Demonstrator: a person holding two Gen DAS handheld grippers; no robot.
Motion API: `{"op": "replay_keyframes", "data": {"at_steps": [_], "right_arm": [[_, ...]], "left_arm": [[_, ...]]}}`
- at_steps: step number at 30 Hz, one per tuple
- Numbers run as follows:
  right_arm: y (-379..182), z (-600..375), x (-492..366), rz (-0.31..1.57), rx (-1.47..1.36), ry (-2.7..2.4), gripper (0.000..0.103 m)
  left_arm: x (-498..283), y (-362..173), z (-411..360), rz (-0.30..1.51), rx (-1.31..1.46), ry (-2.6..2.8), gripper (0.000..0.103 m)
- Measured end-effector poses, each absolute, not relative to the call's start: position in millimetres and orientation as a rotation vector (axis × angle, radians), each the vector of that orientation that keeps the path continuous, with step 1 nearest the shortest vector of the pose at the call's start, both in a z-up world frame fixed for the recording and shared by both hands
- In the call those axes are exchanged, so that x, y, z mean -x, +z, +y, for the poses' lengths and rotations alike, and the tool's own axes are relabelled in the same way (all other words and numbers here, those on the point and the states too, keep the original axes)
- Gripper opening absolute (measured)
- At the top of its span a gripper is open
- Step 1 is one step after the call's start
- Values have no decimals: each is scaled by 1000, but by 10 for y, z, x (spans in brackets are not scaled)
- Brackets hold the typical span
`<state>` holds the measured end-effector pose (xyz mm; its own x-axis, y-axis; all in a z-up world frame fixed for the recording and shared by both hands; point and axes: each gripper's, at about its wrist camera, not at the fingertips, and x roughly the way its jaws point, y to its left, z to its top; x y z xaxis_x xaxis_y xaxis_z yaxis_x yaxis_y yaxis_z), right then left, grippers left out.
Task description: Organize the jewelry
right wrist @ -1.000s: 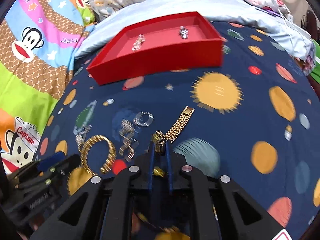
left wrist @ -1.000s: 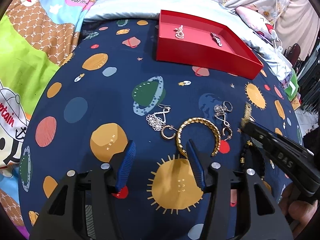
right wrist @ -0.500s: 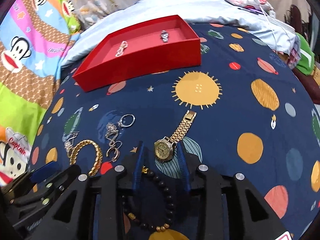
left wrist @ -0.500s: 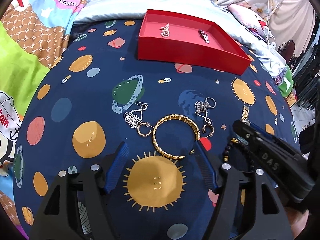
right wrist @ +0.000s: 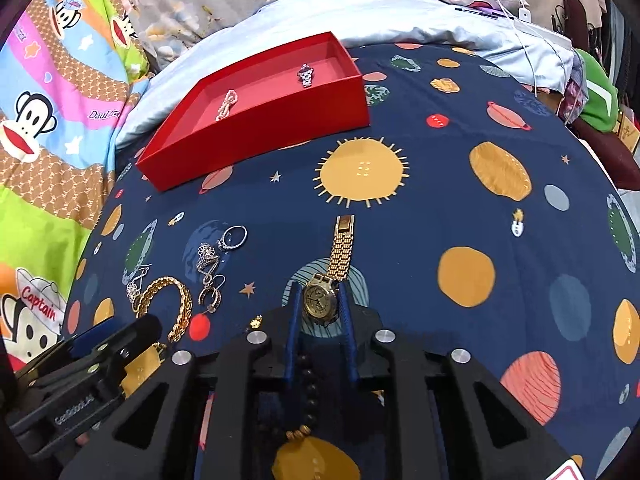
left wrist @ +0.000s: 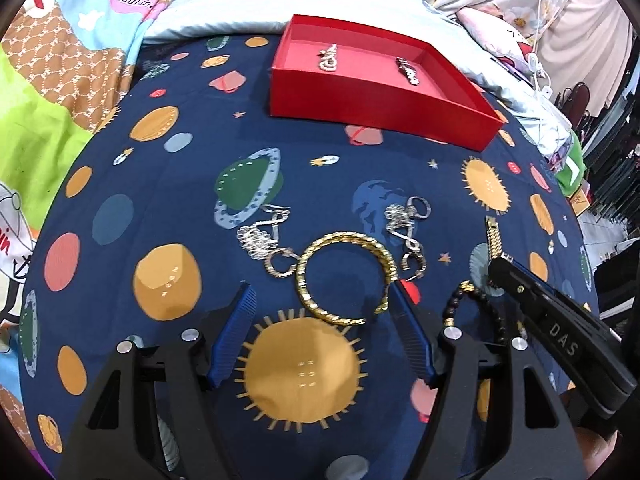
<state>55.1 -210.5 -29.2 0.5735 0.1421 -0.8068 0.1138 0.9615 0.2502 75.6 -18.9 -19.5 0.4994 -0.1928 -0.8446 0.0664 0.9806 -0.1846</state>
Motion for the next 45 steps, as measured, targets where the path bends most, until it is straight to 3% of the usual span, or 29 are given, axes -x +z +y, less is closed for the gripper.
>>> {"op": "replay_keyframes", "data": {"at_steps": [2,9,17,19,21,26,37,42,45], "right_arm": [[-286,-2124,-538,963,-290,23,12],[-285,-2175,-508,962,-306,36,11],[-265,-2189,-458,950,-304,35,15],[-261,-2177,-445,947,-300,38,17],[-256,-2154,-437,943,-289,36,26],[-266,-2112,-442,930,-286,22,31],[-346,-1937,-491,882,-252,-137,31],[-326,-2001,-495,920,-251,-128,22],[-319,-2035,-473,937,-261,-114,22]], "left_arm": [[-774,-204,-249,1031,130,-154,76],[-834,-298,-390,1031,79,-121,76],[-806,-301,-463,996,12,-100,56],[-805,-302,-459,995,15,-106,56],[-790,-297,-452,994,22,-115,56],[-737,-259,-406,997,47,-131,56],[-696,-163,-336,987,66,-140,56],[-701,-165,-317,993,75,-141,56],[-702,-166,-310,993,76,-142,56]]}}
